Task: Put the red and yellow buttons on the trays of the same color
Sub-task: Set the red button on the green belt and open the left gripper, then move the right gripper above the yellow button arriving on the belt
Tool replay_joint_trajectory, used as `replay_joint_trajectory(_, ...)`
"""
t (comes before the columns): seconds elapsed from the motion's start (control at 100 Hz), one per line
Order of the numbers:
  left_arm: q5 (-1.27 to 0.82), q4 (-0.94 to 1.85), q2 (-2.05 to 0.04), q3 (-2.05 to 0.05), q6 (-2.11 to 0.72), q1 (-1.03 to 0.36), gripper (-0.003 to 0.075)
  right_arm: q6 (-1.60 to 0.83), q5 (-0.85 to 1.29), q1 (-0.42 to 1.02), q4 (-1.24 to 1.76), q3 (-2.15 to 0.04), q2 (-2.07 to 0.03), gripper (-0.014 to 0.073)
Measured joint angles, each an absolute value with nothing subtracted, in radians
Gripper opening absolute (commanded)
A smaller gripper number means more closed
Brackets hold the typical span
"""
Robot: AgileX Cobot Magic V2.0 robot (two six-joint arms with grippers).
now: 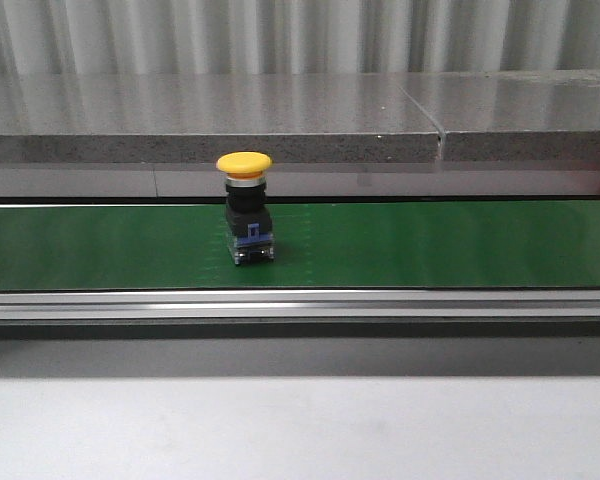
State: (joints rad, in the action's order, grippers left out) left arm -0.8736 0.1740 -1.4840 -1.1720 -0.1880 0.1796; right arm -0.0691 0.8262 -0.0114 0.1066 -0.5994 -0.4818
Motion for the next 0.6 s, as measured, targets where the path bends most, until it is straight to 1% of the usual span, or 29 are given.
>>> replay_joint_trajectory(0.04,-0.871,0.176,-1.463,-1.172,-0.193,0.168,0.0562,-0.069,0.826,-0.011,0.107,-0.599,-0.482,-0.0122)
replay_joint_trajectory(0.11,-0.861,0.178,-1.424,-1.166,-0.205,0.146,0.0498,-0.069,0.826,-0.011,0.107,-0.599,-0.482,-0.0122)
replay_joint_trajectory(0.13,-0.858,0.178,-1.412,-1.165,-0.210,0.140,0.0470,-0.069,0.826,-0.011,0.107,-0.599,-0.482,-0.0122)
replay_joint_trajectory(0.16,-0.853,0.178,-1.396,-1.164,-0.214,0.130,0.0412,-0.069,0.826,-0.011,0.107,-0.599,-0.482,-0.0122)
replay_joint_trajectory(0.18,-0.854,0.178,-1.384,-1.162,-0.216,0.122,0.0388,-0.069,0.826,-0.011,0.107,-0.599,-0.482,-0.0122)
replay_joint_trajectory(0.24,-0.851,0.178,-1.349,-1.162,-0.222,0.100,0.0244,-0.069,0.826,-0.011,0.107,-0.599,-0.482,-0.0122)
replay_joint_trajectory(0.25,-0.851,0.178,-1.345,-1.162,-0.222,0.095,0.0244,-0.069,0.826,-0.011,0.107,-0.599,-0.482,-0.0122)
replay_joint_trajectory(0.3,-0.851,0.178,-1.318,-1.162,-0.224,0.073,0.0118,-0.069,0.826,-0.011,0.107,-0.599,-0.482,-0.0122)
replay_joint_trajectory(0.32,-0.851,0.178,-1.307,-1.162,-0.224,0.063,0.0087,-0.069,0.826,-0.011,0.107,-0.599,-0.482,-0.0122)
replay_joint_trajectory(0.35,-0.851,0.178,-1.293,-1.162,-0.226,0.050,0.0011,-0.069,0.826,-0.011,0.107,-0.599,-0.482,-0.0122)
replay_joint_trajectory(0.37,-0.851,0.178,-1.283,-1.162,-0.226,0.040,-0.0022,-0.069,0.826,-0.011,0.107,-0.599,-0.482,-0.0122)
replay_joint_trajectory(0.6,-0.851,0.182,-1.197,-1.146,-0.231,-0.053,-0.0021,-0.069,0.826,-0.011,0.107,-0.599,-0.482,-0.0122)
